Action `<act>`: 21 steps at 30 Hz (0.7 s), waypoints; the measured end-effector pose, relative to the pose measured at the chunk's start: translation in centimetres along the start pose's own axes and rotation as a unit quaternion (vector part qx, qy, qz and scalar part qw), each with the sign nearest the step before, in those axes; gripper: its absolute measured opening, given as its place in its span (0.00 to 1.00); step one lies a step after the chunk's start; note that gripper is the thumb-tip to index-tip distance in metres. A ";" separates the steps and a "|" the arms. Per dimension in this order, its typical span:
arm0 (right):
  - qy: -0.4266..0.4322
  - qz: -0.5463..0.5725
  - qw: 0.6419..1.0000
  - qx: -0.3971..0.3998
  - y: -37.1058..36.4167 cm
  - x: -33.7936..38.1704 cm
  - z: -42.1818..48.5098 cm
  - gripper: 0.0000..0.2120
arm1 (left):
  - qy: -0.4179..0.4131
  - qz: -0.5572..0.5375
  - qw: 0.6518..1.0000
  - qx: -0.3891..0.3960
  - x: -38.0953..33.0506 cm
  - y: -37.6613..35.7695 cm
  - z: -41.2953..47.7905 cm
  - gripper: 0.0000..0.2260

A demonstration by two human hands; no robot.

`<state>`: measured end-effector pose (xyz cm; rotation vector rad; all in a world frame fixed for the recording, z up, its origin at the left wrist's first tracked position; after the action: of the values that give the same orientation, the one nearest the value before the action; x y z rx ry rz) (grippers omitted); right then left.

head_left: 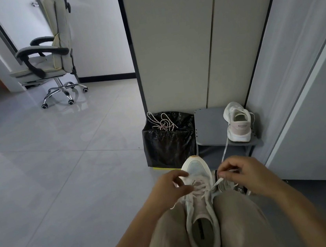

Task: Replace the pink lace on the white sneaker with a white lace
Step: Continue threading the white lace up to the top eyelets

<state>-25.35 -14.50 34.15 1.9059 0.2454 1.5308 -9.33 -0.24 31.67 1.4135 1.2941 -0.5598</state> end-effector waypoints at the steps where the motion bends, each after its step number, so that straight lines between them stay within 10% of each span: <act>1: 0.010 0.024 1.000 0.000 -0.1 0.4 0.1 0.07 | -0.013 0.011 1.000 0.009 -0.2 -0.4 0.1 0.16; 5: 0.062 0.054 0.997 0.006 -0.9 2.4 0.9 0.06 | -0.075 -0.022 0.995 0.067 -2.3 -2.8 0.3 0.05; 15: -0.083 0.004 0.996 -0.018 1.2 -2.3 -1.2 0.07 | 0.002 -0.333 0.912 -0.240 3.1 1.2 -1.8 0.06; 21: -0.011 -0.069 0.997 -0.028 -1.3 0.8 0.2 0.05 | -0.014 0.031 0.980 -0.198 2.4 0.8 -2.1 0.20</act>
<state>-24.57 -13.19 33.95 1.8219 0.3158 1.4100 -8.56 2.73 30.54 1.1053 1.2529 -0.2574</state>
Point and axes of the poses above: each hand's wrist, its own z-axis towards the middle knuckle, its own y-axis out of the back of the hand, x = y × z, the point moved 1 cm from there along z, towards the middle knuckle, and after that the axes turned 12 degrees about x, right-handed, at the moved point
